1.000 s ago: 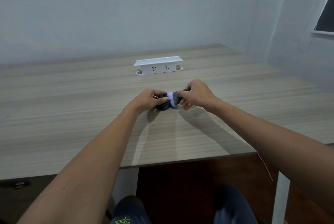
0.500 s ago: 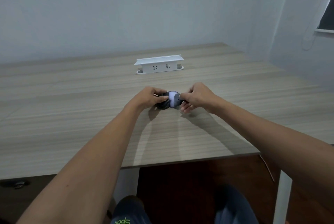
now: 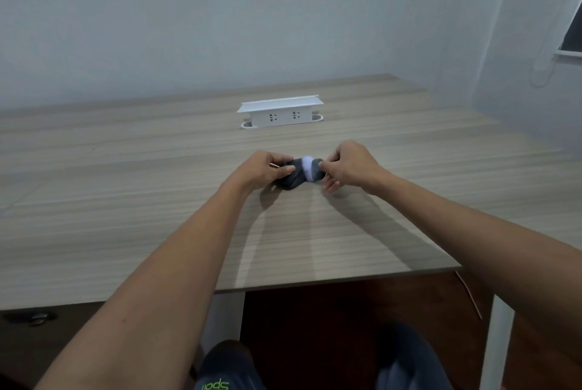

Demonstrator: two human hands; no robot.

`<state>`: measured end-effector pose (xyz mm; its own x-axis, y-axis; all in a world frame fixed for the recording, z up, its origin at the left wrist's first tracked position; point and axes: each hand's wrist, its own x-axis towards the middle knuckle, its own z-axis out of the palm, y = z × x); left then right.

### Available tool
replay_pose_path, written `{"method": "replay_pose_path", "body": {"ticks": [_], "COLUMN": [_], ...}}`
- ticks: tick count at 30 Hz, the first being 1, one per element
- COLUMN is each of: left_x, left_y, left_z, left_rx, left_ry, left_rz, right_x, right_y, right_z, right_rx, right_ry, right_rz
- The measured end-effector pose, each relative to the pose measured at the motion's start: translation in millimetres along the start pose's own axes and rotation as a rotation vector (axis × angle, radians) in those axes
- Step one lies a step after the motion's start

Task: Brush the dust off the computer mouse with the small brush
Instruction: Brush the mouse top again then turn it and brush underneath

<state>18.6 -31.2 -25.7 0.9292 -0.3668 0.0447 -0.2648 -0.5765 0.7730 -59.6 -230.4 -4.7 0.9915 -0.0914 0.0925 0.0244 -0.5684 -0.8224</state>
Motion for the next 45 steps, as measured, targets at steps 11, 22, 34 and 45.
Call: {"method": "replay_pose_path", "body": {"ticks": [11,22,34,45], "left_x": [0,-1,-3,-2], "left_y": [1,0,2,-1], "left_z": [-4,-1,0,2], "left_rx": [0.048,0.022,0.021,-0.039], "left_ry": [-0.019,-0.001,0.019,0.021], "left_rz": [0.016,0.016,0.006,-0.006], "right_x": [-15,-1,15,10], "right_y": [-10,-8,-1,-5], "right_z": [17,7,-6,-1], "right_rx": [0.001,-0.127,-0.259,-0.273], "right_ry": [-0.159,0.016,0.089,0.058], "right_rz": [-0.047,-0.085,-0.123,-0.252]}}
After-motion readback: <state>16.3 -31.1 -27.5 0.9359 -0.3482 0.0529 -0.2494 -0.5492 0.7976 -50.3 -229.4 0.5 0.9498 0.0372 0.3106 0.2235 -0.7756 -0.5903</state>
